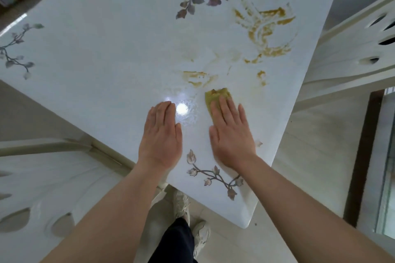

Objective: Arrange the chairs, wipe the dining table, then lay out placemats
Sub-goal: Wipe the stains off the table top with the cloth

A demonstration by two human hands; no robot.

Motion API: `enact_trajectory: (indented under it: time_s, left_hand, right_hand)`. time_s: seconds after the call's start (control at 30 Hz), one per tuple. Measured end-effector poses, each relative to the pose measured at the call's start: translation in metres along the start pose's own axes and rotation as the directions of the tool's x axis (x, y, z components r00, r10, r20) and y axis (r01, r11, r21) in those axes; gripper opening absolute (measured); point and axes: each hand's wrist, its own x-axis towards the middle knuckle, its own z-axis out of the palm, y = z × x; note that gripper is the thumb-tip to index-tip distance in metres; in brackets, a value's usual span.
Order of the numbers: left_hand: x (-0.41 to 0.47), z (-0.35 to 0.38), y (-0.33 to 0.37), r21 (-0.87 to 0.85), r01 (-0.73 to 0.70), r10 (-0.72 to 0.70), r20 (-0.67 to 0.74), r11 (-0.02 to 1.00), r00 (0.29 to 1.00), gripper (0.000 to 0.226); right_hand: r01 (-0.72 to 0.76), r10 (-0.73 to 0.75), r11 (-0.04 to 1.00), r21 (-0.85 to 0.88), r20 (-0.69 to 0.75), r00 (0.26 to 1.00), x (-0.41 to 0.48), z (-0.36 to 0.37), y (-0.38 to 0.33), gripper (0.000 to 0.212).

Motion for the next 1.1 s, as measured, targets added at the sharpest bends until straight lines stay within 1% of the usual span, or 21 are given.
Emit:
enact_trajectory:
  time_s: [0.07,0.13,0.2,0.27,0.37,0.5,0.6,0.67,0.7,0.73,0.8,0.83,0.87,0.93,1.03,1.1]
  left_hand:
    - [0.0,0.001,0.001,-0.003,0.016,-0.016,-0.005,1.0,1.0,0.05]
    - [0.0,0.002,0.001,0.003,0.025,-0.025,0.0,1.0,1.0,0.053]
    - [0.0,0.003,-0.001,0.019,0.025,-0.025,0.011,1.0,1.0,0.053]
    - [0.0,0.002,-0.001,0.034,0.026,-0.026,0.022,0.999,0.999,0.053]
    - [0.001,0.0,0.0,0.043,0.035,-0.037,0.045,0.998,0.998,0.054]
    - [0.006,-0.007,-0.003,0.019,0.055,-0.056,0.101,0.998,0.993,0.057]
    - [0.025,-0.016,-0.016,0.012,0.03,-0.031,0.074,0.999,0.997,0.051]
    - [0.045,-0.019,-0.029,0.022,0.066,-0.066,0.032,0.998,0.997,0.046]
    - [0.054,-0.019,-0.035,0.027,0.092,-0.093,0.018,0.995,0.996,0.045]
    - [0.063,-0.02,-0.04,0.032,0.112,-0.112,0.005,0.993,0.994,0.045]
    - [0.078,-0.02,-0.048,0.042,0.133,-0.132,-0.016,0.99,0.991,0.047]
    - [0.083,-0.02,-0.051,0.048,0.145,-0.144,-0.025,0.988,0.989,0.049]
    - [0.089,-0.019,-0.053,0.057,0.156,-0.155,-0.026,0.986,0.988,0.05]
    - [0.095,-0.019,-0.057,0.07,0.161,-0.16,-0.021,0.985,0.987,0.053]
    - [0.099,-0.015,-0.06,0.073,0.166,-0.167,0.01,0.983,0.986,0.058]
    - [0.097,-0.013,-0.061,0.087,0.161,-0.163,0.007,0.983,0.987,0.058]
  right_hand:
    - [0.154,-0.154,0.988,-0.005,0.022,0.988,0.005,0.003,-0.008,0.058]
    - [0.242,-0.242,0.97,0.027,0.036,0.969,0.023,0.003,-0.012,0.055]
    - [0.289,-0.29,0.957,0.024,0.047,0.956,0.045,0.0,-0.018,0.054]
    - [0.282,-0.282,0.959,0.001,0.046,0.958,0.069,-0.003,-0.019,0.055]
    - [0.185,-0.184,0.983,-0.003,0.034,0.982,0.099,-0.011,-0.012,0.055]
    - [-0.04,0.04,0.999,-0.009,-0.009,0.999,0.116,-0.017,0.025,0.056]
    - [-0.187,0.187,0.982,-0.017,-0.019,0.982,0.115,-0.017,0.043,0.056]
    - [-0.225,0.225,0.974,-0.022,-0.019,0.974,0.11,-0.017,0.038,0.057]
    - [-0.214,0.214,0.977,-0.025,-0.013,0.977,0.106,-0.016,0.033,0.057]
    - [-0.17,0.169,0.985,-0.022,-0.007,0.986,0.101,-0.015,0.026,0.058]
    - [-0.003,0.003,1.0,-0.02,0.01,1.0,0.095,-0.013,0.011,0.058]
    - [0.09,-0.089,0.996,-0.022,0.021,0.996,0.094,-0.012,0.003,0.058]
    - [0.169,-0.168,0.985,-0.019,0.034,0.985,0.098,-0.01,-0.005,0.058]
    - [0.278,-0.278,0.961,-0.004,0.046,0.96,0.11,-0.007,-0.019,0.056]
    - [0.357,-0.356,0.934,-0.004,0.069,0.932,0.143,-0.008,-0.037,0.056]
    - [0.346,-0.344,0.938,-0.021,0.064,0.937,0.168,-0.011,-0.042,0.058]
